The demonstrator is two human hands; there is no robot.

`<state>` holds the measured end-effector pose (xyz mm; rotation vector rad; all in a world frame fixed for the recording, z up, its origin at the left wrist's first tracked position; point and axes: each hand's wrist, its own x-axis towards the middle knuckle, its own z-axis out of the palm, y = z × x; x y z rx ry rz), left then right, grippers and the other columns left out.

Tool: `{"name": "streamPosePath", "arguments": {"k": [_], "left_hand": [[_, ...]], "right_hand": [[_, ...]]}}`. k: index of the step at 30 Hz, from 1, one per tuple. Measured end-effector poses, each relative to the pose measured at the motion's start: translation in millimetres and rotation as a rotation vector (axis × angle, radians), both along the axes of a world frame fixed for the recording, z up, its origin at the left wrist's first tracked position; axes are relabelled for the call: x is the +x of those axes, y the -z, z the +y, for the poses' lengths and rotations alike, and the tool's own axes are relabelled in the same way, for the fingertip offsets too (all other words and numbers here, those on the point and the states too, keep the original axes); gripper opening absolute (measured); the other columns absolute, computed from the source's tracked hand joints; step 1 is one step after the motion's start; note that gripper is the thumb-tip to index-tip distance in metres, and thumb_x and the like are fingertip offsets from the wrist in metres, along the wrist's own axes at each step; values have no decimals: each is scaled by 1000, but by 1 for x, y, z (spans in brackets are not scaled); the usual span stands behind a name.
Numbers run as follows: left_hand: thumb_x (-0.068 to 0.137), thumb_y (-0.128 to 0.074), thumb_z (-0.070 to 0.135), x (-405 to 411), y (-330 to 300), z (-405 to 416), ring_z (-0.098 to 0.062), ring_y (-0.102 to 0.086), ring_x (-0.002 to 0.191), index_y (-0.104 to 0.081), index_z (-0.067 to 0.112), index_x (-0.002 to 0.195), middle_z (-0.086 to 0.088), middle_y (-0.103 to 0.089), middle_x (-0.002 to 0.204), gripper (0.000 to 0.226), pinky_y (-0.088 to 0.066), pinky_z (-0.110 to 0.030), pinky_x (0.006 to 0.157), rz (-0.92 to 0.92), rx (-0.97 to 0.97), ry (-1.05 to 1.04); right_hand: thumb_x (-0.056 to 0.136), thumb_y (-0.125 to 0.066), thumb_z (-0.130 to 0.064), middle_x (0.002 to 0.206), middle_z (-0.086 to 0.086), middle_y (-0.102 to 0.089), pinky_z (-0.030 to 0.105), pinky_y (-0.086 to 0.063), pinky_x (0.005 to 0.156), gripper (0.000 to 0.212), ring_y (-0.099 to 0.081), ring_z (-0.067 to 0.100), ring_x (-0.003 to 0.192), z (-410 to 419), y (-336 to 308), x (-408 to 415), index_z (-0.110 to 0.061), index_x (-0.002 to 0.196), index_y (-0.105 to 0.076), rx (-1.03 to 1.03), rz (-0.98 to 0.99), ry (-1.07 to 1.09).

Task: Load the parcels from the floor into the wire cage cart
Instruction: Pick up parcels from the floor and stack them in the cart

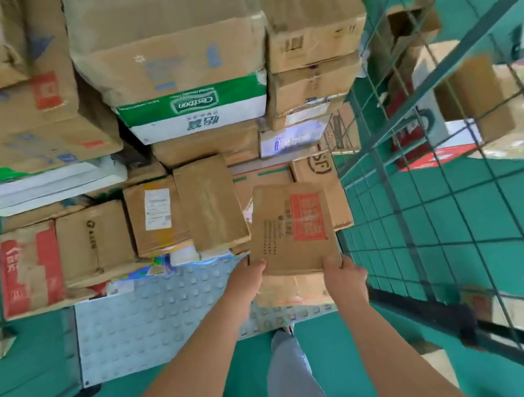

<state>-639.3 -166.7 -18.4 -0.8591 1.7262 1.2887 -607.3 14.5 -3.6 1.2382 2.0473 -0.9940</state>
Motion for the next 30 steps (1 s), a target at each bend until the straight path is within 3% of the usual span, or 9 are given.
{"name": "streamPosePath", "arguments": {"k": [3,8,12,16,18,20,22,23,30], "left_hand": [[106,-45,29,-31,29,15,-23,-54,113,-50,26,144,1,-57,130,38,-45,-37,93,-51,-35,-61],[105,-41,17,-70,78,28,-24,-52,114,-45,27,150,0,-53,128,47,-44,-46,109,-88,-61,-154],[103,-35,8,-90,114,30,-14,-53,86,-44,29,148,8,-58,110,51,-47,-33,76,-20,-72,-213],[105,-38,11,-112,143,22,-14,-57,86,-52,27,138,11,-62,106,39,-47,-32,72,101,-124,-243],[99,-45,17,-114,157,20,-25,-63,92,-49,30,145,3,-65,122,47,-53,-34,67,115,-166,-181],[94,-50,21,-112,169,19,-32,-60,117,-23,44,158,1,-42,156,73,-61,-42,81,175,-246,-4],[98,-50,27,-111,179,22,-33,-28,149,-1,44,161,3,-11,170,82,-41,-51,115,243,-416,327],[99,-49,32,-110,185,24,-32,-11,156,3,43,162,0,-1,171,82,-29,-52,122,251,-469,455],[100,-52,38,-110,198,21,-30,-2,157,15,52,156,1,5,171,88,-29,-59,119,142,-547,665]], "right_hand": [[91,-38,-50,108,10,-56,44,-52,86,51,-58,35,95,13,32,-30,-24,130,-59,-57,21,-24],[90,-36,-47,119,14,-59,52,-56,84,55,-61,38,95,22,89,-77,-26,138,-51,-68,4,-84],[79,-32,-44,122,15,-57,50,-58,71,68,-65,39,90,20,128,-111,-31,145,-42,-102,69,-102],[83,-34,-40,130,8,-52,56,-59,78,68,-64,38,93,10,156,-150,-39,151,-32,-151,112,-139],[94,-34,-29,140,8,-45,54,-57,84,65,-61,35,101,5,173,-166,-37,157,-23,-162,81,-161],[100,-38,-23,149,11,-36,47,-54,84,68,-56,32,102,0,189,-170,-35,161,-11,-150,60,-193],[101,-43,-27,153,14,-30,51,-51,93,73,-53,37,110,-6,206,-168,-35,161,-2,-142,64,-210],[100,-44,-30,154,16,-29,56,-50,97,75,-53,40,116,-8,214,-166,-37,160,0,-135,61,-224],[103,-42,-46,155,15,-29,60,-52,96,74,-55,44,119,-8,236,-158,-39,159,7,-77,-2,-318]]}}
